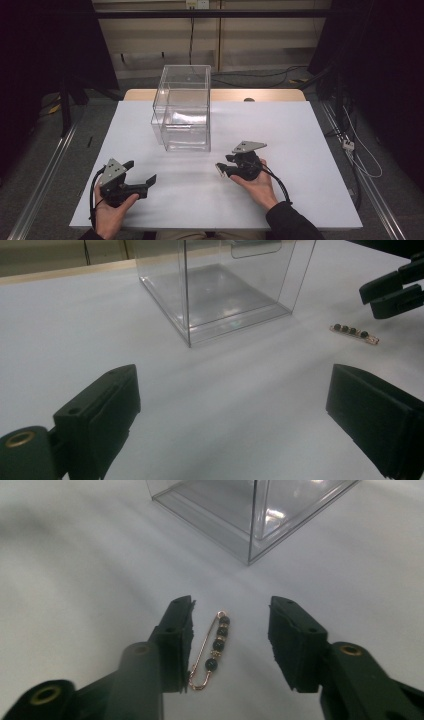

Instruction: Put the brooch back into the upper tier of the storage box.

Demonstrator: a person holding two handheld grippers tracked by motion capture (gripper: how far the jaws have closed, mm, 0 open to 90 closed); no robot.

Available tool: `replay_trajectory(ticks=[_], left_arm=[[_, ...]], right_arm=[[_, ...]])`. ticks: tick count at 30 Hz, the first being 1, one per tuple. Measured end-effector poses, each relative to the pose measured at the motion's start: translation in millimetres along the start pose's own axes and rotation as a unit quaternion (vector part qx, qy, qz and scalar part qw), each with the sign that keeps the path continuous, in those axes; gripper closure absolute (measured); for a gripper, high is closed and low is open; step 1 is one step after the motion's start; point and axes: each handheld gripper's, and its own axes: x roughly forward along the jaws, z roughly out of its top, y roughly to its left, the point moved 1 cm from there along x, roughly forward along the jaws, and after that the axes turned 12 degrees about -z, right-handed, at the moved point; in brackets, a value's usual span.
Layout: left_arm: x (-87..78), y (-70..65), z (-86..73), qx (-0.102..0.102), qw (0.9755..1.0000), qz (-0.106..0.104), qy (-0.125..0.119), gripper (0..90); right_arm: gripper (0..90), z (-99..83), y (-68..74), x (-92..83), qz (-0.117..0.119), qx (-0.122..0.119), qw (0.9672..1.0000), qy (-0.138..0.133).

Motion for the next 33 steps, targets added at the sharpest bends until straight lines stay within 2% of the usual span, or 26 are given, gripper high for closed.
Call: replay_trajectory(ticks=[3,6,8,12,14,22,23,24,26,31,33], left_arm=[[-0.6,-0.4,0.5,0.0,1.0,0.0,0.0,7.0],[1.6,0.1,0.1,-0.012,0.9999,-0.01,0.001,7.0],[2.3,-0.1,-0.4,-0.013,0.9998,-0.011,0.006,7.0],[1.2,1.4,0.1,-0.016,0.9998,-0.007,0.003,7.0],[1.6,2.4,0.0,-0.021,0.9997,-0.008,0.006,7.1],[0.8,1.9,-0.5,-0.02,0.9998,-0.007,0.005,7.1],[0.7,1.8,-0.4,-0.017,0.9998,-0.007,0.006,7.1],[0.7,1.6,-0.3,-0.017,0.9998,-0.008,0.006,7.2],[1.1,1.0,-0.4,-0.018,0.9998,-0.01,0.005,7.2],[0.9,1.6,-0.3,-0.018,0.9998,-0.009,0.007,7.3],[1.1,1.3,-0.3,-0.017,0.9998,-0.008,0.008,7.3]], right_arm=[[62.6,-5.0,2.3,2.2,0.004,-0.009,0.9999,0.013],[65.0,-6.2,3.5,3.4,0.008,-0.004,0.9998,0.016],[67.4,-6.5,4.6,5.8,0.007,-0.012,0.9997,0.021],[68.1,-7.8,3.2,8.6,0.006,-0.01,0.9995,0.03],[67.9,-8.3,3.0,11.0,0.013,-0.009,0.9992,0.036],[68.1,-9.8,6.4,15.5,0.018,-0.011,0.9988,0.045],[68.3,-9.7,7.3,15.6,0.015,-0.013,0.9988,0.044],[72.1,-9.6,7.8,15.3,0.009,-0.02,0.9987,0.046],[76.4,-9.8,6.7,15.8,0.004,-0.017,0.9988,0.046],[78.7,-9.5,7.0,16.0,0.0,-0.022,0.9986,0.049],[82.2,-9.3,6.1,16.4,-0.002,-0.019,0.9985,0.05]])
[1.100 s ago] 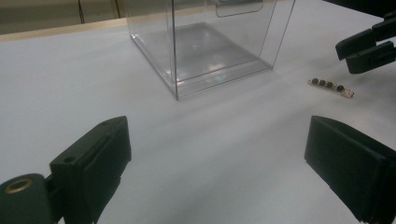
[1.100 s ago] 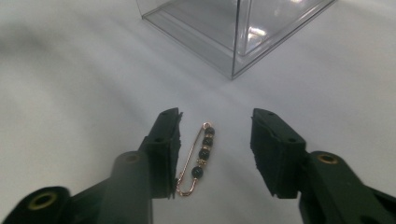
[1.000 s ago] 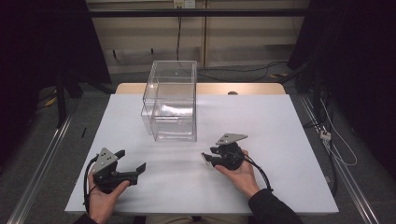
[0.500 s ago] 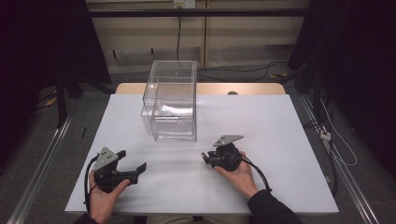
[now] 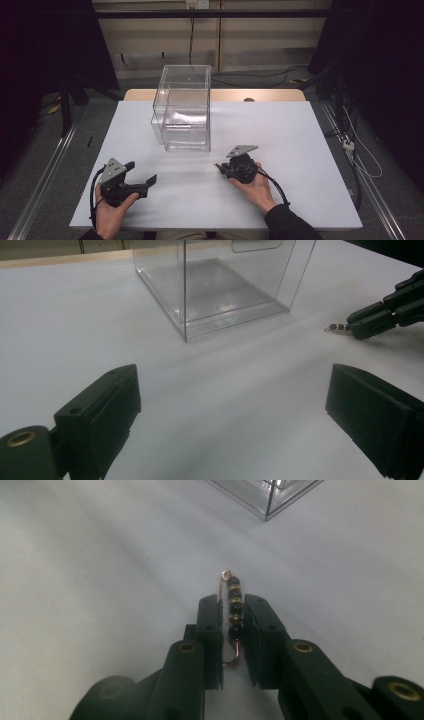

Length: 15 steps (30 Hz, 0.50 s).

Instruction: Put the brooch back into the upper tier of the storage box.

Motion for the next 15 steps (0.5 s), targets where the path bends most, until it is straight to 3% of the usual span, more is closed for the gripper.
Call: replay_trajectory(ticks=[9,15], left_arm=[[-0.6,1.0,-0.2,-0.005,1.0,-0.001,-0.002,7.3],[-0.2,1.5,-0.6,-0.011,0.9999,-0.004,-0.002,7.3]], right_arm=[[85.3,1.3,0.3,-0.1,-0.007,0.003,1.0,0.004],[85.5,0.4,-1.7,-1.5,0.001,0.012,0.9999,0.005]])
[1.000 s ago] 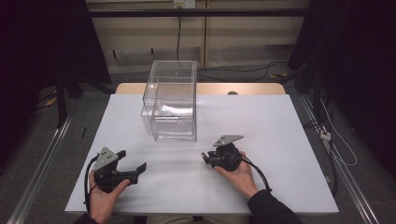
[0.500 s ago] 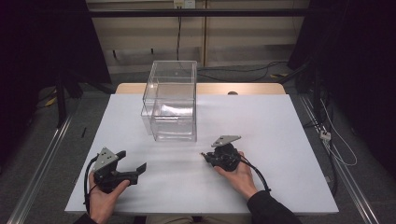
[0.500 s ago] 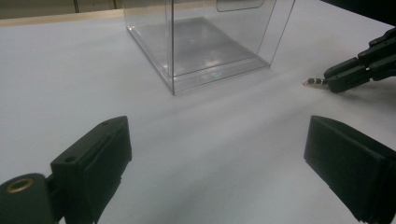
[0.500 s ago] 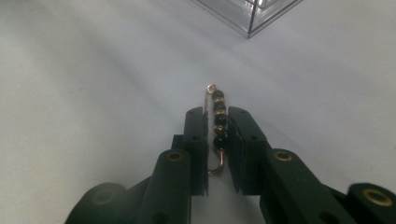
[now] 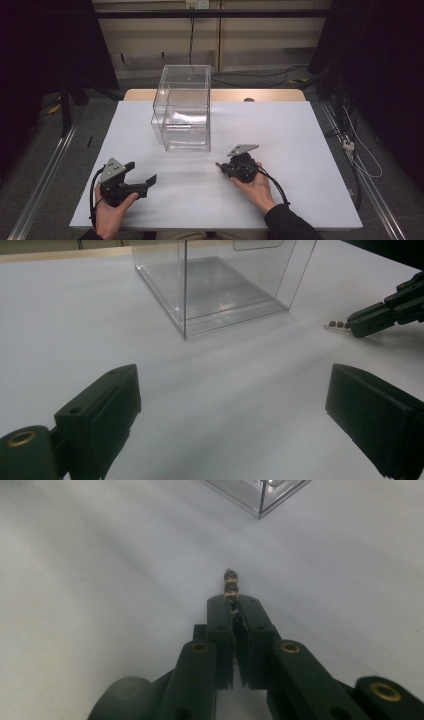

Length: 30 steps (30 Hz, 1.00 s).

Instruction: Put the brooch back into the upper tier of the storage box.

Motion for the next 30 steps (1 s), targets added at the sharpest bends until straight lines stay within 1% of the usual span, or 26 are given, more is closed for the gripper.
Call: replay_trajectory(ticks=[3,5,11,13,14,16,17,19,20,23,24,26,27,28,30], left_arm=[[0.3,0.0,0.1,0.001,1.0,0.0,-0.001,7.3],[0.5,-0.2,0.2,0.001,1.0,0.0,-0.001,7.4],[0.1,-0.1,0.1,0.002,1.0,0.0,-0.001,7.5],[0.2,-0.5,0.2,0.005,1.0,0.003,0.0,7.8],[0.2,-0.7,0.3,0.005,1.0,0.004,0.002,8.1],[0.1,-0.9,0.4,0.006,1.0,0.004,0.005,8.1],[0.0,-1.0,0.5,0.006,1.0,0.004,0.005,8.1],[-0.2,-1.0,0.4,0.006,1.0,0.004,0.001,8.1],[-0.5,-1.1,0.5,0.006,1.0,0.005,0.002,8.1],[-0.6,-0.8,0.4,0.005,1.0,0.004,0.001,8.0],[-1.0,-0.5,0.8,0.001,0.9999,-0.011,-0.007,6.2],[-1.3,-0.5,1.0,0.001,0.9998,-0.015,-0.012,5.8],[-1.7,-1.0,1.3,0.004,0.9999,-0.01,-0.009,5.8],[-1.7,-0.8,1.4,0.006,0.9999,-0.011,-0.009,5.6],[-1.5,-0.5,1.1,0.003,0.9999,-0.013,-0.01,5.6]], right_arm=[[85.4,-0.2,0.2,-1.5,0.005,0.0,1.0,0.0],[85.4,0.1,0.6,-3.1,0.009,-0.001,0.9999,-0.007],[85.4,-0.1,-1.7,-8.1,0.007,0.003,0.9998,-0.02],[85.4,-0.3,-2.0,-9.2,0.008,0.005,0.9997,-0.023],[85.4,-0.2,-2.7,-11.3,0.01,0.006,0.9995,-0.029],[85.5,-0.1,-3.0,-12.1,0.012,0.007,0.9994,-0.032],[85.4,0.0,-3.5,-13.4,0.02,0.007,0.999,-0.039],[85.5,0.0,-3.3,-14.3,0.02,0.005,0.999,-0.04],[85.5,0.1,-3.7,-16.2,0.024,0.006,0.9986,-0.046],[85.5,0.3,-4.6,-18.7,0.024,0.005,0.9983,-0.053],[85.5,0.5,-5.5,-21.6,0.026,0.009,0.9978,-0.06],[85.5,0.7,-6.9,-24.7,0.029,0.012,0.9974,-0.065],[85.5,0.7,-7.5,-26.0,0.03,0.012,0.9971,-0.069],[85.5,0.6,-8.1,-27.2,0.031,0.013,0.9969,-0.071],[85.5,0.6,-8.6,-28.1,0.033,0.013,0.9966,-0.075]])
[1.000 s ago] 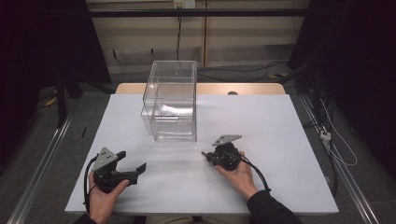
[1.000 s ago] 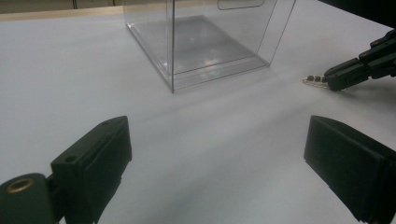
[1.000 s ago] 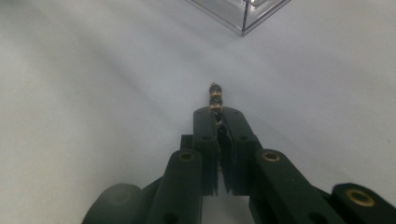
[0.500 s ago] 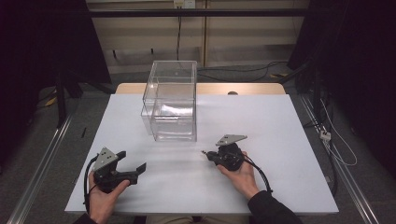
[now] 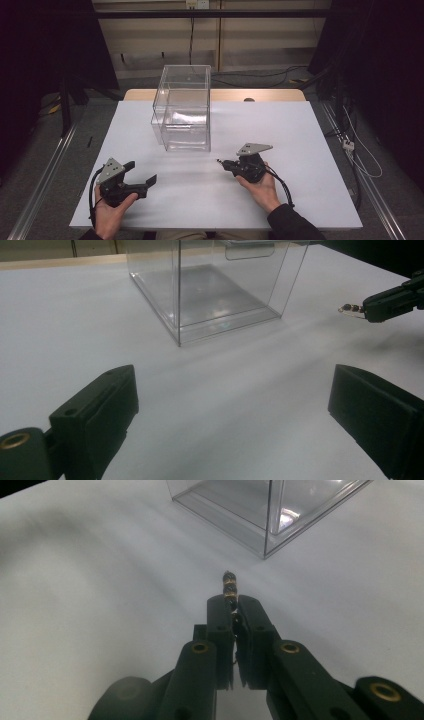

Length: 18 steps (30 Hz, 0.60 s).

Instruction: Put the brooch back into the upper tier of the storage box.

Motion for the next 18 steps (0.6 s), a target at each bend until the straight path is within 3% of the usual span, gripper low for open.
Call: replay_trajectory(ticks=[18], left_arm=[[-0.4,3.0,-0.7,-0.002,1.0,0.001,0.002,3.7]], right_arm=[[85.5,14.1,-7.0,-23.4,0.004,0.015,0.9986,-0.05]])
